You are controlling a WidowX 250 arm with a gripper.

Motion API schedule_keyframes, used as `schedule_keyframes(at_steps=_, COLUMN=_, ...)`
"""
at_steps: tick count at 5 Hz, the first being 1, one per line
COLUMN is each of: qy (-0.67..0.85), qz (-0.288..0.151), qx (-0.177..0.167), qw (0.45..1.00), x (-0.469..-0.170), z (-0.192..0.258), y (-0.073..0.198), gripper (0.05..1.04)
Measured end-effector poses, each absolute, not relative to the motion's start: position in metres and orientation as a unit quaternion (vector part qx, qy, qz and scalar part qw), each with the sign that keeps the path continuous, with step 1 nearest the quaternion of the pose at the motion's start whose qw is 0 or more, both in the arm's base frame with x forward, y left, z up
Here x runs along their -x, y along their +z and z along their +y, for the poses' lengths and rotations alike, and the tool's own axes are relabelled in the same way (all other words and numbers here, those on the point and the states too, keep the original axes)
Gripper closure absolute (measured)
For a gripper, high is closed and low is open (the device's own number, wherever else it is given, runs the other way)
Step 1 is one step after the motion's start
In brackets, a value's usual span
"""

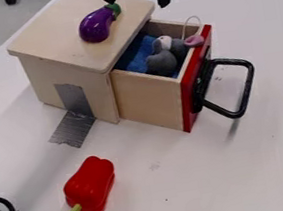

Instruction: Put red pepper on top of drawer

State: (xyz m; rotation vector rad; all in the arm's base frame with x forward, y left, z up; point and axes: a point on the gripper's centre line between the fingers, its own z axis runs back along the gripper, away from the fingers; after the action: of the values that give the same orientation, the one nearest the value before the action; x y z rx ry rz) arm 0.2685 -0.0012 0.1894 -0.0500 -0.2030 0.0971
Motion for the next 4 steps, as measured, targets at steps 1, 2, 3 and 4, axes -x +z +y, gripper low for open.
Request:
schedule_keyframes(at_steps=1, qy=0.048, qz=-0.088, qx=0.025, qw=0.995, x=-0.266, z=-0.002, y=0.182, gripper=0.083)
schedule_keyframes(at_steps=2, qy=0.046, qz=-0.076, qx=0.028, qw=0.996, x=-0.234, z=-0.003, y=0.166, gripper=0.083)
schedule_keyframes(at_steps=3, qy=0.041, qz=-0.084, qx=0.034, qw=0.995, x=-0.195, z=-0.006, y=0.153, gripper=0.083)
schedule_keyframes(at_steps=4, qy=0.037, qz=-0.088, qx=0.017, qw=0.995, x=-0.160, z=-0.002, y=0.133, gripper=0.083)
